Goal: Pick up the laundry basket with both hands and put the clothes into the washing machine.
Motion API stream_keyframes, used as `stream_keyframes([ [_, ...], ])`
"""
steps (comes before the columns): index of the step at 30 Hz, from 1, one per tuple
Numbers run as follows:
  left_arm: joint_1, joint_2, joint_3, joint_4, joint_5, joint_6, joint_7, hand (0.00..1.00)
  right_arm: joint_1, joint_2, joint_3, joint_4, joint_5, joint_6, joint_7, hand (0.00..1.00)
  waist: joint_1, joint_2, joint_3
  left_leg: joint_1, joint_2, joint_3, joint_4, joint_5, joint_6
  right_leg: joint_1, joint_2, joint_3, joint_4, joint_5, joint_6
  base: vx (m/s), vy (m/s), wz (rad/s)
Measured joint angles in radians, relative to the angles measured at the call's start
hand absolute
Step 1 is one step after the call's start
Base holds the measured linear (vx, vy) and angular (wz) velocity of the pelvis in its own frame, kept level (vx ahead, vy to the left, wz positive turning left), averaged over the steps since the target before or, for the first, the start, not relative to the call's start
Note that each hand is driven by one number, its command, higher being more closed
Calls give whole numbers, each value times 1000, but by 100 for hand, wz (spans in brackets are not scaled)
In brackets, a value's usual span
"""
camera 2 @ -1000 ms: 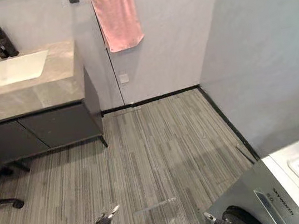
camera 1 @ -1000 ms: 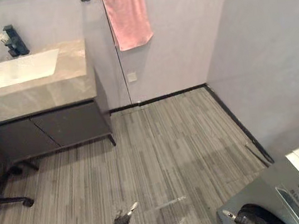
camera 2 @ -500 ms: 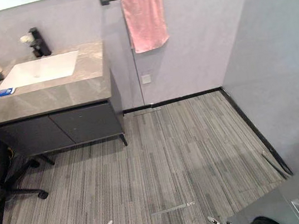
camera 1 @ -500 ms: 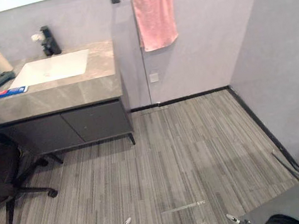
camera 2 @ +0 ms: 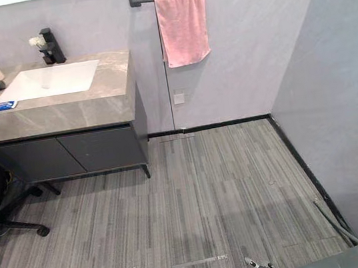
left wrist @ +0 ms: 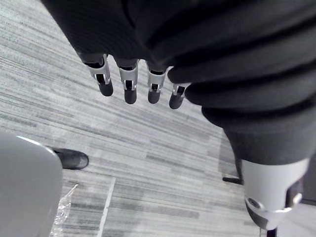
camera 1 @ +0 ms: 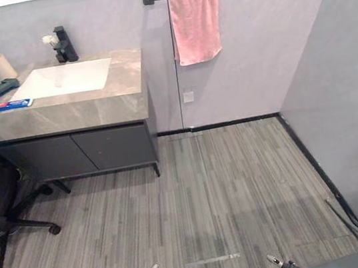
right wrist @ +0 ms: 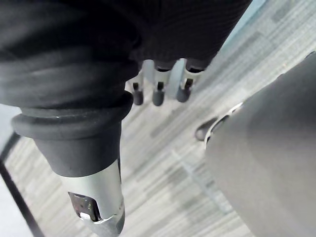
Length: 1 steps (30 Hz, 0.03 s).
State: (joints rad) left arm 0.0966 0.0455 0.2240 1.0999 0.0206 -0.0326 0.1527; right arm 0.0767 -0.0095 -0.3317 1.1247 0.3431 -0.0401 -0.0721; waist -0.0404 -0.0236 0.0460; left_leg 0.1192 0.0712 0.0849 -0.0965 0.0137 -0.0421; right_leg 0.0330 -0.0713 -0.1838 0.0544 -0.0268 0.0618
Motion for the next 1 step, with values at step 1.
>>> stream_keyframes([
  [1, 0, 3, -14, 0, -2, 0, 0, 0, 0, 0, 7, 0, 0, 0, 0, 0, -1, -3, 0, -1, 1, 1, 0, -1, -2, 3, 3, 0, -9, 4, -2, 23, -17, -6],
])
